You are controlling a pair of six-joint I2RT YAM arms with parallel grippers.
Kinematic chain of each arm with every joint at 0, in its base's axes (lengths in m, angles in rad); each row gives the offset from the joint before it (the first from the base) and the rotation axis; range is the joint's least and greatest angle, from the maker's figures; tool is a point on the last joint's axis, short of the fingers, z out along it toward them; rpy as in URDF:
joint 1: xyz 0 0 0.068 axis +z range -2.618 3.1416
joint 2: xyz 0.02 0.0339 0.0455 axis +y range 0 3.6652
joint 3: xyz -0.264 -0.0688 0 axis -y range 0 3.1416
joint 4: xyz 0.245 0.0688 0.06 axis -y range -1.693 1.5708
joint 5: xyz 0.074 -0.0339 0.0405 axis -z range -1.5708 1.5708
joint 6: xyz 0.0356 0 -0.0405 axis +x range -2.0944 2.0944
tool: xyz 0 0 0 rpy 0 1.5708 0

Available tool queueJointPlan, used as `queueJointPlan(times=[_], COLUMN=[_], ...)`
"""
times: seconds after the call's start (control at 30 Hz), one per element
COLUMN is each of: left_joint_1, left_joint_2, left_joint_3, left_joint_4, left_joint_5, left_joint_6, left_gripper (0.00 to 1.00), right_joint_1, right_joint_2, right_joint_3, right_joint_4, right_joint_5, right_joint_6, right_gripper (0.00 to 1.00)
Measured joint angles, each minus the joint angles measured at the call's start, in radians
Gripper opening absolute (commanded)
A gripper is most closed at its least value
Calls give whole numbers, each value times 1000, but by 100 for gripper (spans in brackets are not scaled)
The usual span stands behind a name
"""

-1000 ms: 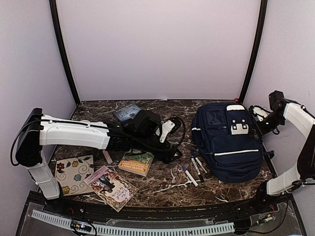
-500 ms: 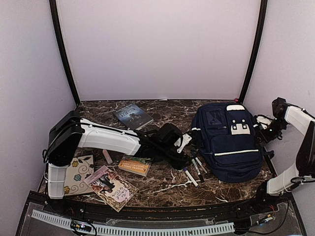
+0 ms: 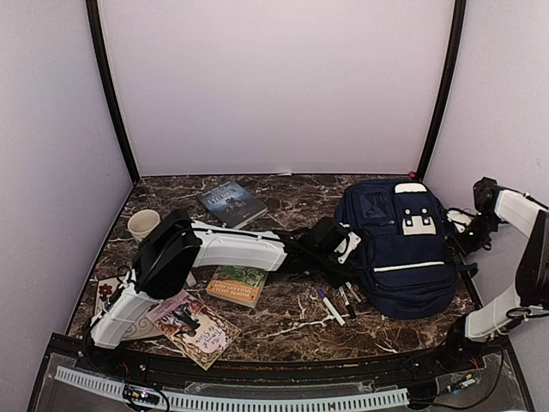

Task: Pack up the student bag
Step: Move the pen to the center of the board, then move the student bag to the center of the board.

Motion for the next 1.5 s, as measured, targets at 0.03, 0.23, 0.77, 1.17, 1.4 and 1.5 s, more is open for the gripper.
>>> queueJointPlan(times=[0.03, 0.23, 0.77, 1.17, 1.4, 1.5], left_joint_1=[0, -6, -44, -44, -44, -44], left_joint_2=[32, 124, -226, -261, -340, -355], left_joint_3=[42, 172, -409, -412, -412, -412], left_joint_4=[-16, -89, 39, 1, 10, 12], left_joint_5=[-3, -11, -27, -58, -84, -105], left_joint_6=[-1, -2, 58, 76, 77, 69], left_gripper=[26, 22, 23, 51, 55, 55], right_joint_1=[0, 0, -1, -56, -58, 19], right_joint_2=[3, 18, 26, 183, 309, 322], right_joint_3=[2, 5, -4, 40, 50, 59], right_joint_4=[-2, -2, -80, -73, -134, -144], right_joint_5=[-5, -11, -92, -95, -223, -245], right_joint_6=[0, 7, -3, 74, 45, 67], right_gripper=[97, 96, 100, 100, 100, 100])
